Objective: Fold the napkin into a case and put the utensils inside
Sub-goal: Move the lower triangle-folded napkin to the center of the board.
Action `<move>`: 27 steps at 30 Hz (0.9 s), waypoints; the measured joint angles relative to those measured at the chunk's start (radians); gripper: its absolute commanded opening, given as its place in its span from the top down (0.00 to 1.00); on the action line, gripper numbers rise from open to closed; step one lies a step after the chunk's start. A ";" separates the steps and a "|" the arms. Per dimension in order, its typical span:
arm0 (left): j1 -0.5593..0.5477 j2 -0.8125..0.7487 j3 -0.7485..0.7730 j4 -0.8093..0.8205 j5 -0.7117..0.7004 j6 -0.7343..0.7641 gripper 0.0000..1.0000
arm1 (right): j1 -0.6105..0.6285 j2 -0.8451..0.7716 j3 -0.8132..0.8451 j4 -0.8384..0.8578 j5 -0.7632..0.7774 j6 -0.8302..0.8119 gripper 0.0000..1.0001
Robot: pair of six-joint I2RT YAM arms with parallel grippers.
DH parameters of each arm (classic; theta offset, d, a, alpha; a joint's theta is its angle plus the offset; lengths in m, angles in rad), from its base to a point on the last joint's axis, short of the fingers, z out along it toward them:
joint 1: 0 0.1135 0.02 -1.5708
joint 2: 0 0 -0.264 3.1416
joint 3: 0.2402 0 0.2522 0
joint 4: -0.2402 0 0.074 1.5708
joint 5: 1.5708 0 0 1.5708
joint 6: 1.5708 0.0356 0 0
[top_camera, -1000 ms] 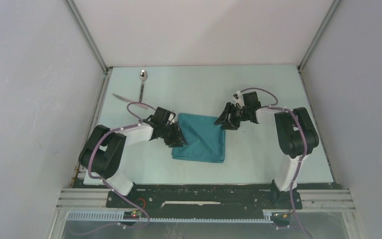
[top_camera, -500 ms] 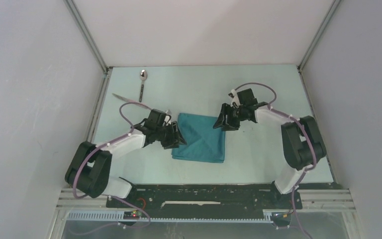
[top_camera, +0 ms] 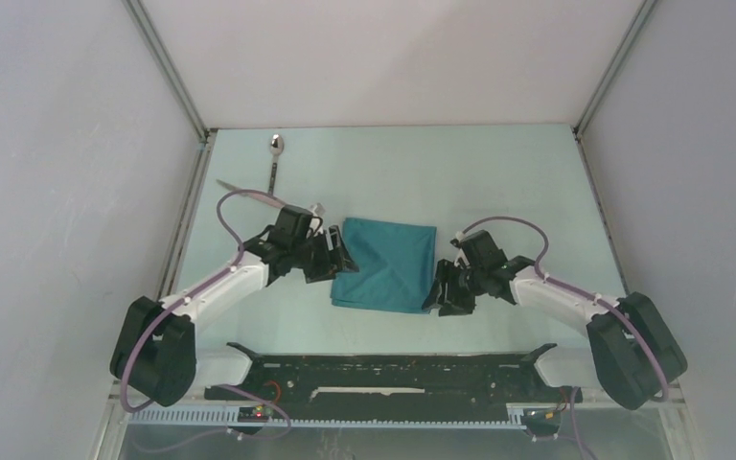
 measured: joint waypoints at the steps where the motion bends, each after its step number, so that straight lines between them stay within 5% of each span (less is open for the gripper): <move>1: 0.000 -0.003 0.000 -0.004 -0.001 0.001 0.26 | 0.010 0.001 -0.012 0.007 0.006 0.015 0.40; 13: 0.009 -0.053 0.014 -0.053 -0.024 0.025 0.24 | 0.038 0.116 -0.029 0.158 0.048 0.104 0.57; 21: 0.017 -0.054 0.026 -0.075 -0.027 0.028 0.24 | 0.032 0.142 -0.029 0.157 0.071 0.091 0.87; 27: 0.020 -0.054 0.061 -0.080 -0.028 0.039 0.24 | -0.020 0.146 -0.029 0.131 0.069 0.054 0.97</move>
